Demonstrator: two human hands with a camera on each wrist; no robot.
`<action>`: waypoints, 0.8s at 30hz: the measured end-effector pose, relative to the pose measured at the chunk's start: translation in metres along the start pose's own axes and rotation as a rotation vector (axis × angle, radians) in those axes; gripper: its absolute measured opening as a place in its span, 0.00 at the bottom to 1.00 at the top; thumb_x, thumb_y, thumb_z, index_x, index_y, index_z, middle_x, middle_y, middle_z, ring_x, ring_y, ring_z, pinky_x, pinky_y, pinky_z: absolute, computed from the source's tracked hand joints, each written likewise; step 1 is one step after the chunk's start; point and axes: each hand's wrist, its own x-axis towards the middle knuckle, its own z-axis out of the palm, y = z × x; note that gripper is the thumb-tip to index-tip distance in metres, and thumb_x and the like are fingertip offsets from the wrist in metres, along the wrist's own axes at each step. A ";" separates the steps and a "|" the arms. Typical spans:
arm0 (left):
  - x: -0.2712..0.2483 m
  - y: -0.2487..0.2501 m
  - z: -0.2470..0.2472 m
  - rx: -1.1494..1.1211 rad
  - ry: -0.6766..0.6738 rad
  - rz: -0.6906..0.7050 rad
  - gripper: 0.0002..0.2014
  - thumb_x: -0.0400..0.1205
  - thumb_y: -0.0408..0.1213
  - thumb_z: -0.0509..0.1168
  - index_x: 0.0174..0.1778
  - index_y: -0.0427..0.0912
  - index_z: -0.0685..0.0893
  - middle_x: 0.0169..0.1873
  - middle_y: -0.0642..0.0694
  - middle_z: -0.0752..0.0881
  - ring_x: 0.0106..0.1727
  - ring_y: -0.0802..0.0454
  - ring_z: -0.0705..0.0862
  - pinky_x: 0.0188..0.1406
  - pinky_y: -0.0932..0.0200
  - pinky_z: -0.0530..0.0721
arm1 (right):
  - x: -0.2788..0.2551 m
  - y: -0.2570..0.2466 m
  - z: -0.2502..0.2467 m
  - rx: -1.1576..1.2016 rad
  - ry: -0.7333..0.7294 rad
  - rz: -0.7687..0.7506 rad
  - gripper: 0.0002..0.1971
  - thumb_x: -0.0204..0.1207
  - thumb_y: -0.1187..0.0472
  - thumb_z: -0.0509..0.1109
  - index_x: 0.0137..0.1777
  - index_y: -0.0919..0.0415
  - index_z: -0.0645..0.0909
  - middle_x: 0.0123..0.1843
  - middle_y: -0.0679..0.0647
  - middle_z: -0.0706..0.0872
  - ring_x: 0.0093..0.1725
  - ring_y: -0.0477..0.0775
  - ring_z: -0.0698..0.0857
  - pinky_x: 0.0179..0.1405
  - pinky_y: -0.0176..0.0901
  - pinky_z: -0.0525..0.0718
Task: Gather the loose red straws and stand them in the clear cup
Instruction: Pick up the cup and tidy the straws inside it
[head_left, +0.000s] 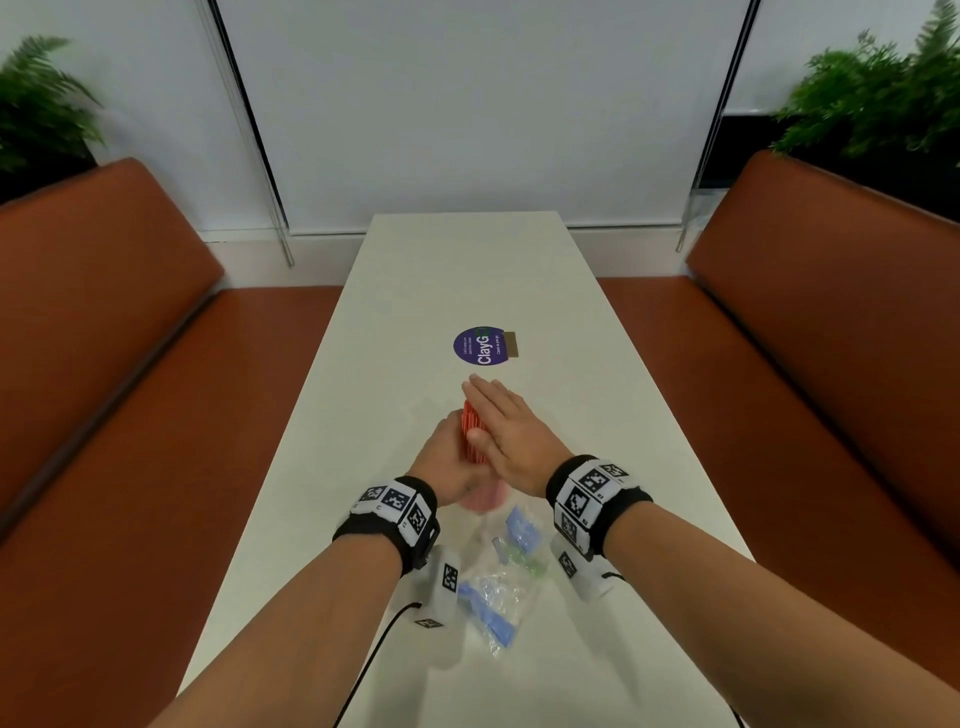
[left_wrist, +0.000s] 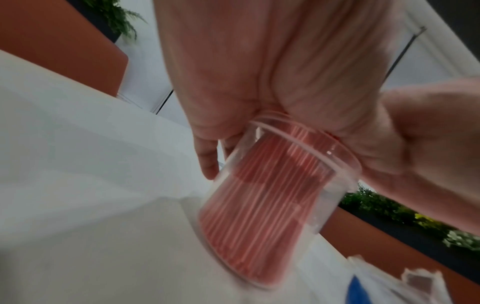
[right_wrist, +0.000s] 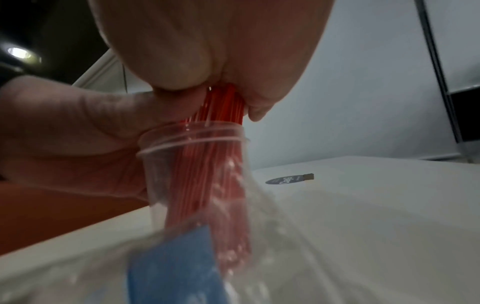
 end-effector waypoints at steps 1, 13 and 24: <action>-0.001 0.002 0.000 -0.027 -0.049 0.023 0.34 0.65 0.34 0.74 0.66 0.47 0.68 0.58 0.53 0.81 0.60 0.57 0.83 0.56 0.63 0.85 | 0.004 0.000 0.001 -0.027 0.006 -0.028 0.27 0.86 0.55 0.53 0.83 0.60 0.55 0.86 0.58 0.55 0.85 0.58 0.51 0.86 0.53 0.50; 0.000 -0.008 -0.008 0.004 -0.114 -0.085 0.43 0.65 0.37 0.80 0.73 0.45 0.65 0.61 0.49 0.80 0.58 0.56 0.82 0.59 0.56 0.84 | 0.011 0.007 -0.005 -0.192 -0.040 -0.005 0.25 0.86 0.55 0.53 0.82 0.55 0.58 0.85 0.57 0.60 0.84 0.64 0.57 0.83 0.58 0.59; 0.000 -0.006 -0.009 0.054 -0.114 -0.112 0.40 0.65 0.36 0.82 0.70 0.43 0.67 0.59 0.54 0.81 0.54 0.64 0.80 0.46 0.71 0.79 | 0.017 -0.002 -0.014 -0.260 -0.211 -0.008 0.29 0.87 0.51 0.49 0.84 0.62 0.51 0.86 0.58 0.53 0.85 0.58 0.53 0.85 0.51 0.52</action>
